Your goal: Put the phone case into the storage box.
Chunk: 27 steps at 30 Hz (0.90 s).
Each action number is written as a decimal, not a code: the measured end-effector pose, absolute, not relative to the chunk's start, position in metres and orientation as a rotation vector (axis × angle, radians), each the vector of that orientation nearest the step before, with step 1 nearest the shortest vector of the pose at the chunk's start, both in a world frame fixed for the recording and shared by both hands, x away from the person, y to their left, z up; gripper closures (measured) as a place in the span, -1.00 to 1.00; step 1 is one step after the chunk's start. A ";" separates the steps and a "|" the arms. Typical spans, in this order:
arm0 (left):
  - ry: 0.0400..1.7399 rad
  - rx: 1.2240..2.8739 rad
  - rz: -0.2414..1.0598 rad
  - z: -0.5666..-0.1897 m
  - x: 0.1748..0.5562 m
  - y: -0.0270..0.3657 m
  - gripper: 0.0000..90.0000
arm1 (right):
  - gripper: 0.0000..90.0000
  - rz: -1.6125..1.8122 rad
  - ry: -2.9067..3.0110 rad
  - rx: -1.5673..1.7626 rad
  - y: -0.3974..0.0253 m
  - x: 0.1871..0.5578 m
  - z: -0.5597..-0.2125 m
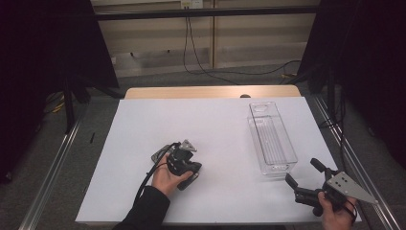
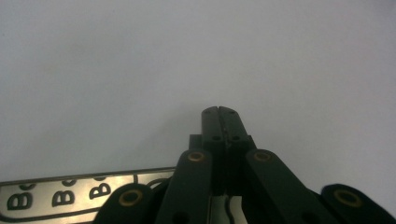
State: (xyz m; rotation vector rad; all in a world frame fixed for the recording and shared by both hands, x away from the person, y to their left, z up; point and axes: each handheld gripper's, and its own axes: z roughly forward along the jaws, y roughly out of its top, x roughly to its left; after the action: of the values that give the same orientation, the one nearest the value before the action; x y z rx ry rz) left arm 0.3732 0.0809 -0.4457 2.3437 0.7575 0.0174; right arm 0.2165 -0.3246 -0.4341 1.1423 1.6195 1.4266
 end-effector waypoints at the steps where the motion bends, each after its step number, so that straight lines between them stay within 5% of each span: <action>1: 0.759 2.341 0.014 -0.446 0.372 0.083 1.00 | -1.00 1.426 1.620 1.141 -0.325 0.216 -0.434; 27: 0.782 2.323 0.001 -0.443 0.341 0.117 1.00 | -1.00 1.424 1.648 1.108 -0.321 0.217 -0.433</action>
State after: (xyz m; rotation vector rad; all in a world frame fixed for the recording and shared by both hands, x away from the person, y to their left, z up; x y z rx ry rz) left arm 0.3410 0.1170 -0.4432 2.3234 0.7823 0.0010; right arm 0.2170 -0.3214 -0.4333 1.1082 1.6479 1.4239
